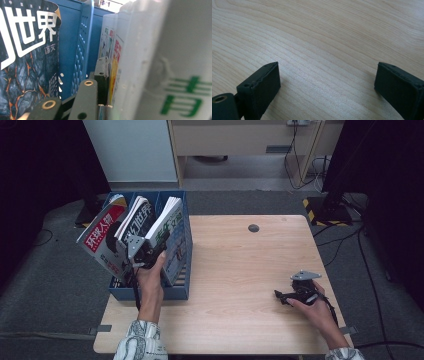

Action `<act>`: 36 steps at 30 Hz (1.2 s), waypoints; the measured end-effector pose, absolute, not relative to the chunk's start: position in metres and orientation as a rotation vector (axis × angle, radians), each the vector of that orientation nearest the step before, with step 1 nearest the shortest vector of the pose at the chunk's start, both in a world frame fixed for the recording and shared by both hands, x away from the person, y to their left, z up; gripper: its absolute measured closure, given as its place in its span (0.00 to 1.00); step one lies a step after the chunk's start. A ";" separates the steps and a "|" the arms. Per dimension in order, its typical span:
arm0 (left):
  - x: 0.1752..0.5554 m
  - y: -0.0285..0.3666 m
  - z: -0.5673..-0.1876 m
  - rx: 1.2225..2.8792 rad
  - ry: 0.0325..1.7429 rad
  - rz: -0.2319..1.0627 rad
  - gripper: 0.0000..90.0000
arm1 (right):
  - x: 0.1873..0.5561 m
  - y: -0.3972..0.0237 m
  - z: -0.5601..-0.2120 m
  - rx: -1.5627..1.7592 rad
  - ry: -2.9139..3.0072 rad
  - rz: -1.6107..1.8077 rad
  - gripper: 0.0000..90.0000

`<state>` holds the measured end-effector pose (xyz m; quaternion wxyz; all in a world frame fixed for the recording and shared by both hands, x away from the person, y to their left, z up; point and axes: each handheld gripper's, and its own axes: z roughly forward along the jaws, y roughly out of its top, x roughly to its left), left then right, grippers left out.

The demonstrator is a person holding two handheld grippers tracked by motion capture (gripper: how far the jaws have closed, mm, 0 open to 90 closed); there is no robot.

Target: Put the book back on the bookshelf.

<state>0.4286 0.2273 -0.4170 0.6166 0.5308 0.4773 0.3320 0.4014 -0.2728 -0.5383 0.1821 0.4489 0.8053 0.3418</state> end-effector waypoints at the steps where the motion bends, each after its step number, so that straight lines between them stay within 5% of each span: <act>1: 0.429 0.228 -0.417 1.217 1.098 0.761 0.79 | 0.401 -0.273 -0.538 1.267 2.272 0.964 0.08; 36: 0.441 0.229 -0.418 1.171 1.099 0.798 0.81 | 0.402 -0.273 -0.538 1.265 2.275 0.965 0.07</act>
